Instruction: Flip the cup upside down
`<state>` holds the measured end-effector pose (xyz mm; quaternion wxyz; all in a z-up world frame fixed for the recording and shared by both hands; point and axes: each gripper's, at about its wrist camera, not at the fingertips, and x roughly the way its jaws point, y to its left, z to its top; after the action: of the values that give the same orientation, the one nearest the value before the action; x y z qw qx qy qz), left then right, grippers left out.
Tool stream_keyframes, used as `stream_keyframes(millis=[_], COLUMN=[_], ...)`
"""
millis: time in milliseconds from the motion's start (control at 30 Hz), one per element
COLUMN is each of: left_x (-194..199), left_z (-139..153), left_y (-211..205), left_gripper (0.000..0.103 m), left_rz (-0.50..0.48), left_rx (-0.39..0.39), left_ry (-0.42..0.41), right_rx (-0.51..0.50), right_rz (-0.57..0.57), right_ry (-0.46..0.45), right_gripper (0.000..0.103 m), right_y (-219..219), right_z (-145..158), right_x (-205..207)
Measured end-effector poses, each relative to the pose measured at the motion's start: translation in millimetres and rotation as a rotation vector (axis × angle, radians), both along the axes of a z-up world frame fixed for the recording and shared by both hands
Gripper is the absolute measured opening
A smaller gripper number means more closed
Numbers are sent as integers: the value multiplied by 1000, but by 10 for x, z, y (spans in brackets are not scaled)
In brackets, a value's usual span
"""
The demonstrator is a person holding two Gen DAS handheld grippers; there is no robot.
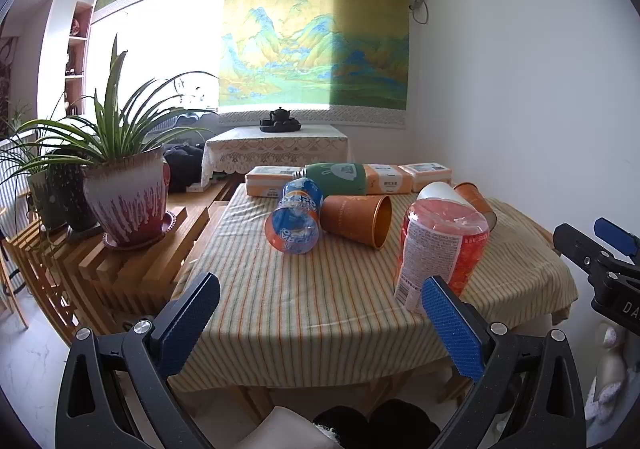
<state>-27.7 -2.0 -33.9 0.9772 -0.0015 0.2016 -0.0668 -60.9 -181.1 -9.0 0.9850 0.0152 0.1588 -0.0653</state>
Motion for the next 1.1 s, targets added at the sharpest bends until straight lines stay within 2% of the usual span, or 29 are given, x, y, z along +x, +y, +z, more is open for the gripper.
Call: stream_keyframes(millis=[1100], left_x=[12], left_z=[9], left_y=[-22], left_gripper=[102], left_rz=[3], left_rx=[-5], left_ry=[-4], right_rx=[1], right_rz=[0], right_ry=[1], right_gripper=[96], right_y=[3], right_z=[17], right_x=[17])
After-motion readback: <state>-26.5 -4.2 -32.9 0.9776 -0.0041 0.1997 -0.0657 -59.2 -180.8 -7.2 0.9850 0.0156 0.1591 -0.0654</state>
